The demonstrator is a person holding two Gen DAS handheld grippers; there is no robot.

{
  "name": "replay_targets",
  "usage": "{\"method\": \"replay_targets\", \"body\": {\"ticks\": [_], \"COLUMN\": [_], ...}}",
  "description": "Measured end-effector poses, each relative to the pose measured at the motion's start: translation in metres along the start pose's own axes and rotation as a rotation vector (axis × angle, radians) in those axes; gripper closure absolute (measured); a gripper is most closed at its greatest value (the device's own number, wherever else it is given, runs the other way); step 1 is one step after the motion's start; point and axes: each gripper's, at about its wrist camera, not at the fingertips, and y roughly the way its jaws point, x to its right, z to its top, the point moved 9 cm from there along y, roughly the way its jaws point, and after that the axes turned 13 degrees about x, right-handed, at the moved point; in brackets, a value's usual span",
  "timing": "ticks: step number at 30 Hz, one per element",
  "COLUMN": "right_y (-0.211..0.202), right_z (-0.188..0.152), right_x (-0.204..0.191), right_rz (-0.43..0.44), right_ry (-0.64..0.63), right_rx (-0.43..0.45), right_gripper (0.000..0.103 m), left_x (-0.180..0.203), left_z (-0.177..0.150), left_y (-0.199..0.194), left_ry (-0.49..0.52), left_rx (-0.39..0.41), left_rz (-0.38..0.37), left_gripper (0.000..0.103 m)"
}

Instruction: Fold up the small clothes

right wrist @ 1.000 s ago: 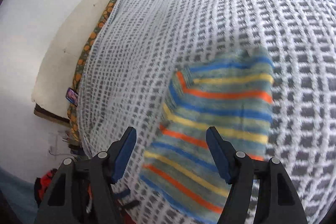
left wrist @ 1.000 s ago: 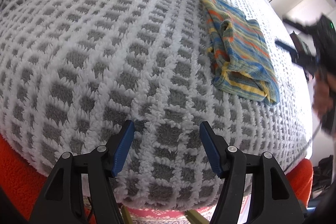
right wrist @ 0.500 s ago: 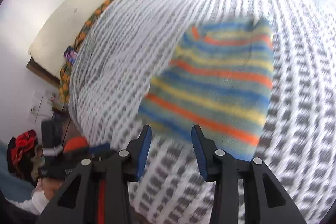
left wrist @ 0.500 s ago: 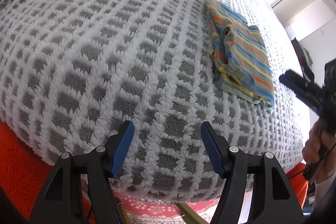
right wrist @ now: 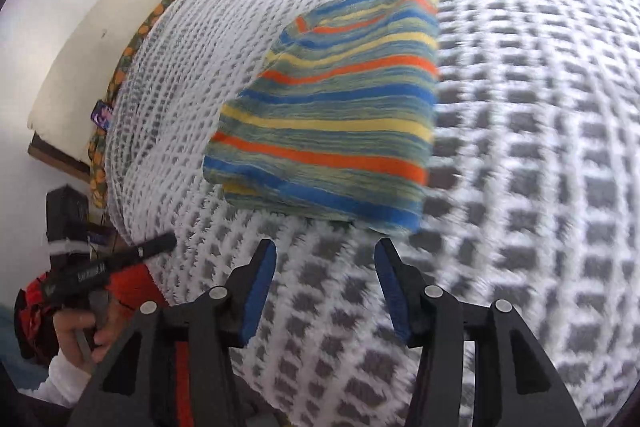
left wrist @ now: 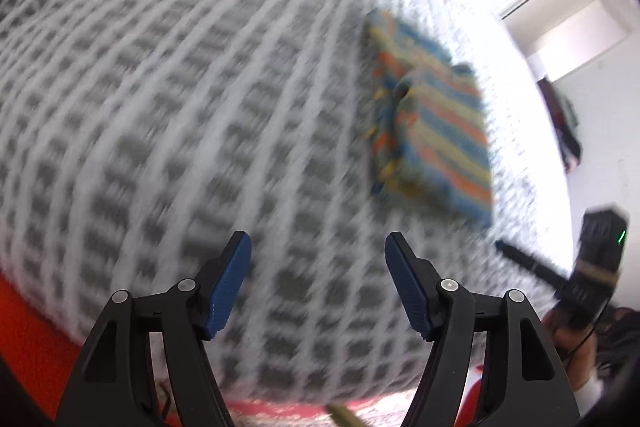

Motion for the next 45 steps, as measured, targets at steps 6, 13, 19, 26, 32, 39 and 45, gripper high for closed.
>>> {"method": "replay_targets", "body": {"ticks": [6, 13, 19, 26, 32, 39, 45], "right_y": [-0.045, -0.054, -0.039, 0.040, 0.079, 0.037, 0.036], "right_z": [0.006, 0.030, 0.063, 0.120, 0.127, 0.158, 0.186], "right_x": [0.037, 0.055, 0.071, 0.089, 0.072, -0.046, -0.130], "right_rz": [-0.028, -0.008, 0.023, 0.097, 0.026, 0.037, 0.199], "right_ry": [0.093, 0.124, 0.160, 0.271, 0.138, -0.248, -0.280], "right_rx": [0.091, 0.124, 0.122, 0.051, -0.006, 0.145, 0.164], "right_gripper": [0.050, 0.047, 0.041, 0.041, 0.082, 0.083, 0.083], "left_x": [0.059, 0.061, 0.053, 0.050, 0.076, 0.091, 0.053], "left_z": [0.048, 0.012, 0.065, 0.089, 0.089, 0.122, 0.166], "left_y": [0.044, 0.082, 0.061, 0.142, 0.140, 0.036, -0.049], "left_ry": [0.081, 0.295, 0.151, 0.103, 0.168, 0.191, 0.120], "left_rx": [0.021, -0.108, -0.009, -0.166, -0.148, 0.090, 0.241], "left_rz": [-0.107, 0.019, -0.061, -0.037, -0.052, -0.063, -0.008], "left_gripper": [0.041, 0.100, 0.014, 0.032, 0.090, 0.090, 0.090]}}
